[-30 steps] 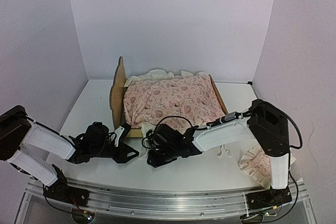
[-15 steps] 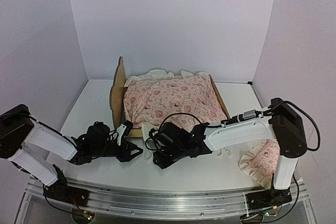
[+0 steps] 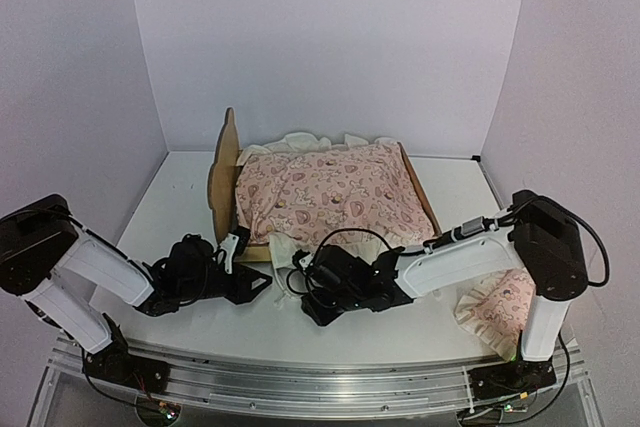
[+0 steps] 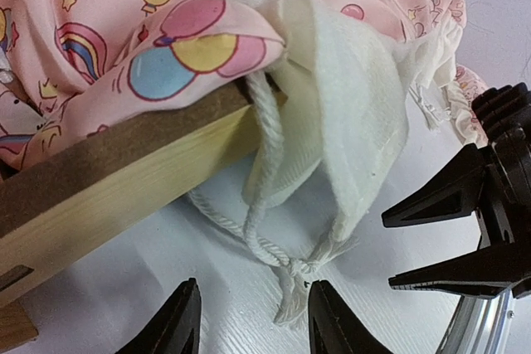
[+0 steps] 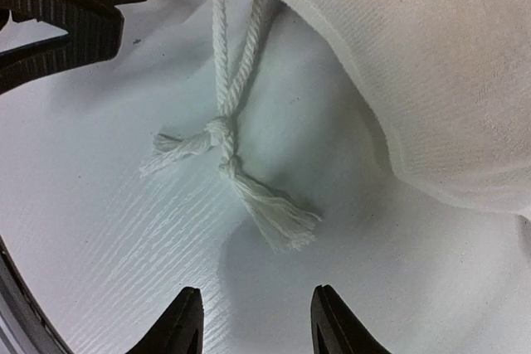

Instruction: Set up the pet bed

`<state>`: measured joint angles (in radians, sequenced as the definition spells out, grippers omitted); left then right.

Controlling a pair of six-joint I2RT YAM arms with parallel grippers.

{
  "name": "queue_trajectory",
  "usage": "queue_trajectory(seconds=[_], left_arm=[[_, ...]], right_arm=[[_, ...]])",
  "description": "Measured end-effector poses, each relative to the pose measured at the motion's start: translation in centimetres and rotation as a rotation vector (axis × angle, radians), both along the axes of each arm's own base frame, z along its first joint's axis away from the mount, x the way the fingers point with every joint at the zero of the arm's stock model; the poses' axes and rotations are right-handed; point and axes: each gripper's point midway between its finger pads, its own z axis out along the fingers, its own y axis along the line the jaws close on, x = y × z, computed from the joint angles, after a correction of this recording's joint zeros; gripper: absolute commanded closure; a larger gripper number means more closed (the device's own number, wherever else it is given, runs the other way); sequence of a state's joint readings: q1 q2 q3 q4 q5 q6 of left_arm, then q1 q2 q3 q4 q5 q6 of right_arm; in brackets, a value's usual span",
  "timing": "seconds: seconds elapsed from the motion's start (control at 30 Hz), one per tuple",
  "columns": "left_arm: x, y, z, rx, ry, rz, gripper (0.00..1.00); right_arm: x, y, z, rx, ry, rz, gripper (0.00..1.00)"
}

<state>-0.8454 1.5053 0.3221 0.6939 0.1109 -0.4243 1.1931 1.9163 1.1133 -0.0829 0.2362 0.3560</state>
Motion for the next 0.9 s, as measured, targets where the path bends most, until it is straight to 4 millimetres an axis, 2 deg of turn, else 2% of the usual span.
queue_trajectory(seconds=[0.23, 0.4, 0.57, 0.73, 0.9], left_arm=[[0.7, -0.6, 0.2, -0.001, -0.022, 0.021, 0.57], [1.2, -0.9, 0.3, -0.003, -0.041, 0.035, 0.59], [1.5, -1.4, 0.4, -0.005, -0.054, 0.039, 0.62], [1.9, -1.3, 0.4, 0.005, -0.066, 0.062, 0.67], [2.4, -1.3, 0.0, 0.018, -0.069, 0.081, 0.67]], right_arm=[[1.7, 0.1, 0.0, 0.045, -0.068, 0.029, 0.56], [2.8, 0.7, -0.7, 0.063, -0.078, 0.045, 0.65], [2.4, 0.8, -1.9, 0.054, -0.05, 0.073, 0.7], [2.0, 1.0, -2.0, 0.063, -0.029, 0.087, 0.88], [1.6, 1.2, -2.1, 0.069, -0.01, 0.101, 0.95]])
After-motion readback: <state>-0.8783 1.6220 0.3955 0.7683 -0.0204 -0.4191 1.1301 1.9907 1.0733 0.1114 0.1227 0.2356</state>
